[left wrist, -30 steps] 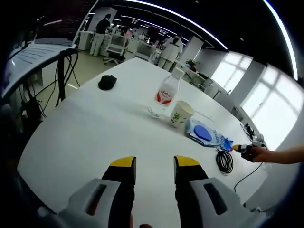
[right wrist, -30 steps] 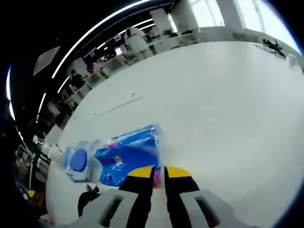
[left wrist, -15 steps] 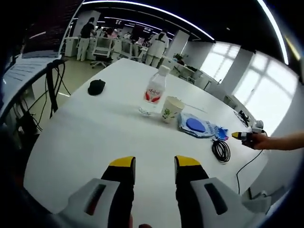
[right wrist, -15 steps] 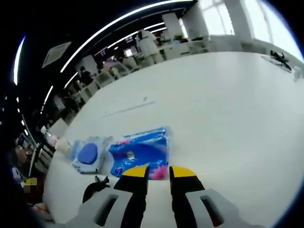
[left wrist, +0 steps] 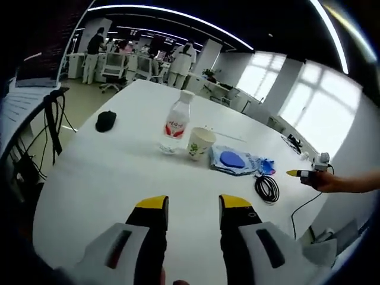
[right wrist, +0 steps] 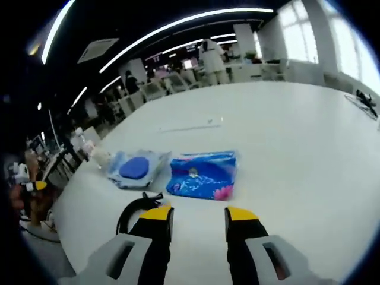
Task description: Arrange the tabletop items into an orderly group along one side of the table until the central work area is clear of visible clutter.
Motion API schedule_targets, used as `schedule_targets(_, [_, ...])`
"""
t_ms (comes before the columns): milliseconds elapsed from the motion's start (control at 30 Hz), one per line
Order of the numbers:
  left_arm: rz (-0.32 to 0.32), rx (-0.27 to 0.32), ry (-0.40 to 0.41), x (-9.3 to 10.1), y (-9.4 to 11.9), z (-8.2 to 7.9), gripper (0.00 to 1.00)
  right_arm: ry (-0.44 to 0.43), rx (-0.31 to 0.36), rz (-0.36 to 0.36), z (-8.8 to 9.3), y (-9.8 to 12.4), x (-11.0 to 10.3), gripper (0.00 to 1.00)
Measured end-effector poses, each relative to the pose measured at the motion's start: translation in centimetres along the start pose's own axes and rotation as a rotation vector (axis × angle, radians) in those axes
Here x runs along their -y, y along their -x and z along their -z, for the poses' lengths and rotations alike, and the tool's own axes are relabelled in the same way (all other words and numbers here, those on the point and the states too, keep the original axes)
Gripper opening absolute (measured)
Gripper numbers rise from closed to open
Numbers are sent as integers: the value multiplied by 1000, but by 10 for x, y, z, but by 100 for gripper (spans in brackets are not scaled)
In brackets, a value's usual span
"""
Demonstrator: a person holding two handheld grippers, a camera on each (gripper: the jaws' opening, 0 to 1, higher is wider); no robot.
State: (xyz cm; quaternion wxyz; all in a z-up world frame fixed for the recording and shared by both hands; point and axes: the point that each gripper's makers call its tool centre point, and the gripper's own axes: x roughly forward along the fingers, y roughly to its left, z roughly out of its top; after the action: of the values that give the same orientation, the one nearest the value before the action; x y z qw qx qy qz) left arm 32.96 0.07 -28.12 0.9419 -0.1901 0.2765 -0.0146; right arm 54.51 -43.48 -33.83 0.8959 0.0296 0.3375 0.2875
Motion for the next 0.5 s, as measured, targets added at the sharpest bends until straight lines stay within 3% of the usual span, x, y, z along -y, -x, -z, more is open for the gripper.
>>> schedule_targets(300, [34,-11,-63,4,-2,-4,35,118,27,-54,1,34,-42,43])
schedule_targets(500, [54,-17,-92,6,0,-6,38,129,55,-82,4,49,-65,50])
